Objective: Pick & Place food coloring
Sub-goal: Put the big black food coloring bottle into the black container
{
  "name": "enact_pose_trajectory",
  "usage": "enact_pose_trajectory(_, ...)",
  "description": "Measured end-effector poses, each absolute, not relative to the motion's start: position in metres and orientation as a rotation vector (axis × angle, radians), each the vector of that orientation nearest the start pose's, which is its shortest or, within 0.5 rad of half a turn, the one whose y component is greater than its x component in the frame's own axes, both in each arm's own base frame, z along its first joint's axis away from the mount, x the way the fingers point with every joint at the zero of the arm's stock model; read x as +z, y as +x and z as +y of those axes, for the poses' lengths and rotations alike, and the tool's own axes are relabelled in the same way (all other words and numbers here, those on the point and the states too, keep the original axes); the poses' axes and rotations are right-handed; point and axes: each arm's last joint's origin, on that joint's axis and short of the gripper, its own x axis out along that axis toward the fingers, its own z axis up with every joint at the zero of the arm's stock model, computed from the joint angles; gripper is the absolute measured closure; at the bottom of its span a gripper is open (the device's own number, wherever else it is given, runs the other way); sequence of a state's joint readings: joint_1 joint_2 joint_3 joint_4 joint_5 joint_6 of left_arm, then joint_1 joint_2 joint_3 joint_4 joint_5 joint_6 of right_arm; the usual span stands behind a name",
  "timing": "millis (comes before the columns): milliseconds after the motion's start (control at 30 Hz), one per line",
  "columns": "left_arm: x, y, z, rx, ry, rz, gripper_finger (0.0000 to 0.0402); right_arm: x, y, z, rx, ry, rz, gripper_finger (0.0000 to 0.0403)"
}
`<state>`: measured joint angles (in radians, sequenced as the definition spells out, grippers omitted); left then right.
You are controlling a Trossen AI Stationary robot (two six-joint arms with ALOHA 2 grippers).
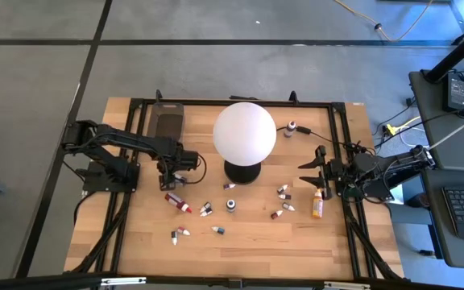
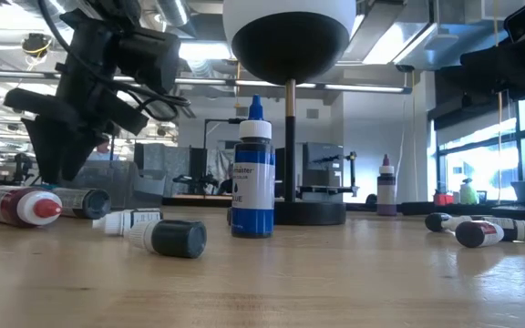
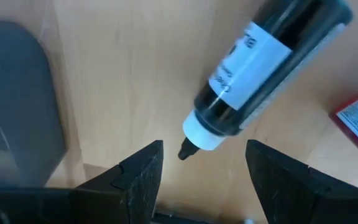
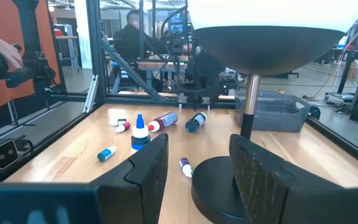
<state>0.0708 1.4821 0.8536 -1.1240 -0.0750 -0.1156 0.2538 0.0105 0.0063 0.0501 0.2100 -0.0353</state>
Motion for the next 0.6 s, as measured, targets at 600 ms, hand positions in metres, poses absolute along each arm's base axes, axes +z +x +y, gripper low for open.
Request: enact_pose_trajectory(600, 0.1749, 0.2118, 0.0165, 0.113, -0.026, 1.749, 0.0176, 0.1696, 0.0957, 0.0185, 0.043, -0.025, -0.045, 0.0230)
